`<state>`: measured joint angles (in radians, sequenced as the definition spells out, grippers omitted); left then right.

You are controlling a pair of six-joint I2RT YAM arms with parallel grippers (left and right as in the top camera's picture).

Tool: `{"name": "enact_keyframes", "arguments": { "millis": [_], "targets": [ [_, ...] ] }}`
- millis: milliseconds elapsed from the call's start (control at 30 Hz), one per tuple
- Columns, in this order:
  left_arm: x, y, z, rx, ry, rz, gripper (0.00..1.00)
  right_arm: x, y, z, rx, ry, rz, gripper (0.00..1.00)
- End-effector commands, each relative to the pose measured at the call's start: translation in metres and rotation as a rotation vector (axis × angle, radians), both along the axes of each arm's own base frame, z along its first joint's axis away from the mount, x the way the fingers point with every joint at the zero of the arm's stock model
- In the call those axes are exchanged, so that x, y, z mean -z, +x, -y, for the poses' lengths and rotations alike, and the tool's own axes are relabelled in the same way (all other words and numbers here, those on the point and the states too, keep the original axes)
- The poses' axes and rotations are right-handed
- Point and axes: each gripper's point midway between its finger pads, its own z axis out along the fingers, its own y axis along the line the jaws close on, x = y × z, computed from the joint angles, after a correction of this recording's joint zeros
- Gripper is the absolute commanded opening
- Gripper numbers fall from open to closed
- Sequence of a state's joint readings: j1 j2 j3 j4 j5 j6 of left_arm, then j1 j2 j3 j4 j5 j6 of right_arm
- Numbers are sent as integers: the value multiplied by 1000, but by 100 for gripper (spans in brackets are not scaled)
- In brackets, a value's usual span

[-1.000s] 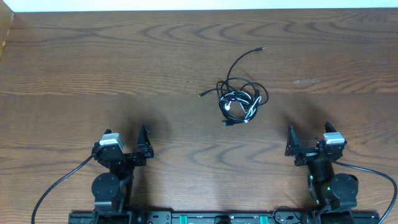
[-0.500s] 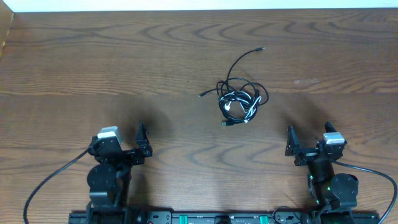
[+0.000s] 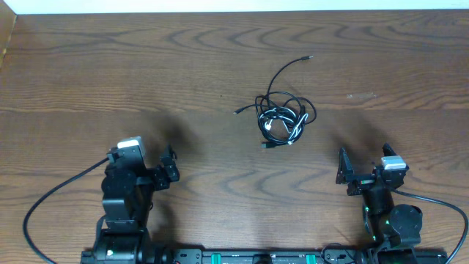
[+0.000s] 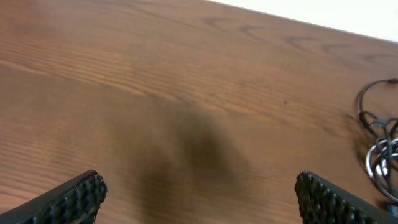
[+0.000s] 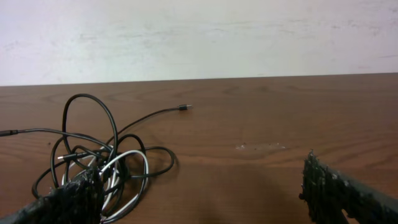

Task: Untangle cables
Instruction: 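Move the left gripper forward over the tangled black and white cables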

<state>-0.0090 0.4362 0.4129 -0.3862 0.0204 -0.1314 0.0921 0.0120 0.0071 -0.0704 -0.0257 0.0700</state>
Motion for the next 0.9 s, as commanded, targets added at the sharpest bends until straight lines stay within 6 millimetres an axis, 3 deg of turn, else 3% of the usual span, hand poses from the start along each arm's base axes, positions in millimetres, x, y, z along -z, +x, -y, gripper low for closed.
{"name": "enact_keyframes", "arguments": {
  "millis": [0,300,533,600,733,867],
  "targets": [
    [-33,-1,-1,-7,-1,46,98,0,0,0,2,-12,1,99],
    [-53,-13,6,29,-20,-100,98,0,0,0,2,-12,1,99],
    [-77,-3,41,203,-130,-136,98,0,0,0,3,-12,1,99],
    [-76,-5,56,280,-183,-155,98,0,0,0,3,-12,1,99],
    [-75,-6,66,320,-230,-171,98,0,0,0,2,-12,1,99],
    [-90,-11,93,473,-316,-132,98,0,0,0,3,-12,1,99]
  ]
}}
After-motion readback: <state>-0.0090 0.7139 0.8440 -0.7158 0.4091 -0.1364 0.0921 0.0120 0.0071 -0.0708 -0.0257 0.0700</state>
